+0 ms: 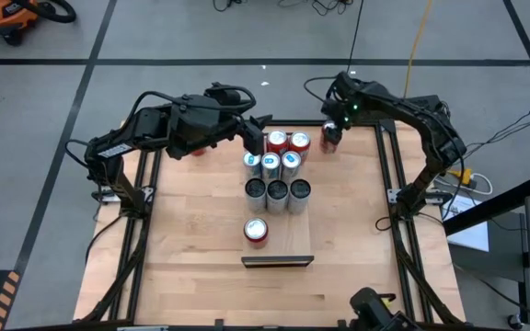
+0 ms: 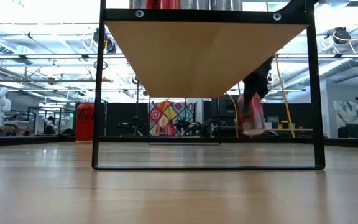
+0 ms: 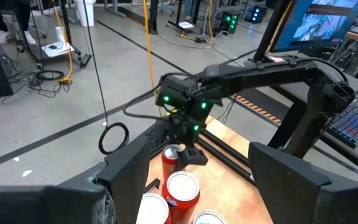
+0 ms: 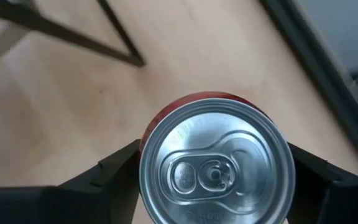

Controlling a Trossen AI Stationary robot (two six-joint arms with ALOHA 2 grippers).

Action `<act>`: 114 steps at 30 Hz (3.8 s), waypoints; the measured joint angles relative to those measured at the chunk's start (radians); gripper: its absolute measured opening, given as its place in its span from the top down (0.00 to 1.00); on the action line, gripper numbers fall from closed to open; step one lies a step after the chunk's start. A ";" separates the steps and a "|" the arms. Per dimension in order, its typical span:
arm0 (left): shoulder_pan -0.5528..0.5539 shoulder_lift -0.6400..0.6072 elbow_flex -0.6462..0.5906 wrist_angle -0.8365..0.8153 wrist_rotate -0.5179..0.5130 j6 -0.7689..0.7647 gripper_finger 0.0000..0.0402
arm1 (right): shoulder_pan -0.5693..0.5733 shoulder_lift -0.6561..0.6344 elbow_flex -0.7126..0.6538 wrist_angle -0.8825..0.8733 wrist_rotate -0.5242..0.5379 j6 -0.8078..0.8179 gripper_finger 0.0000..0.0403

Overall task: Place canned beverage on shelf
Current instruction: Put the right red soda can on the shelf aligned with the other red soda can

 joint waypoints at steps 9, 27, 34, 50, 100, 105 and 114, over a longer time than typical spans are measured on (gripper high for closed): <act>0.000 0.001 0.000 -0.002 0.008 0.000 0.32 | 0.031 -0.122 0.085 -0.200 -0.044 0.255 0.34; -0.089 0.013 0.000 0.006 0.114 0.060 0.31 | 0.208 -0.538 0.087 -0.230 -0.054 0.668 0.33; -0.139 0.037 0.000 0.051 0.133 0.053 0.13 | 0.320 -0.667 0.087 -0.224 -0.055 0.823 0.33; -0.195 0.238 0.000 0.366 0.150 0.325 0.04 | 0.477 -0.856 0.087 -0.021 -0.134 1.085 0.33; -0.123 0.286 0.000 0.487 0.143 0.296 0.21 | 0.645 -0.686 0.087 0.456 -0.134 1.099 0.33; -0.123 0.286 0.000 0.481 0.131 0.296 0.29 | 0.645 -0.688 0.087 0.453 -0.130 1.089 0.33; -0.131 0.286 -0.001 0.506 0.124 0.295 0.25 | 0.645 -0.689 0.087 0.456 -0.133 1.082 0.30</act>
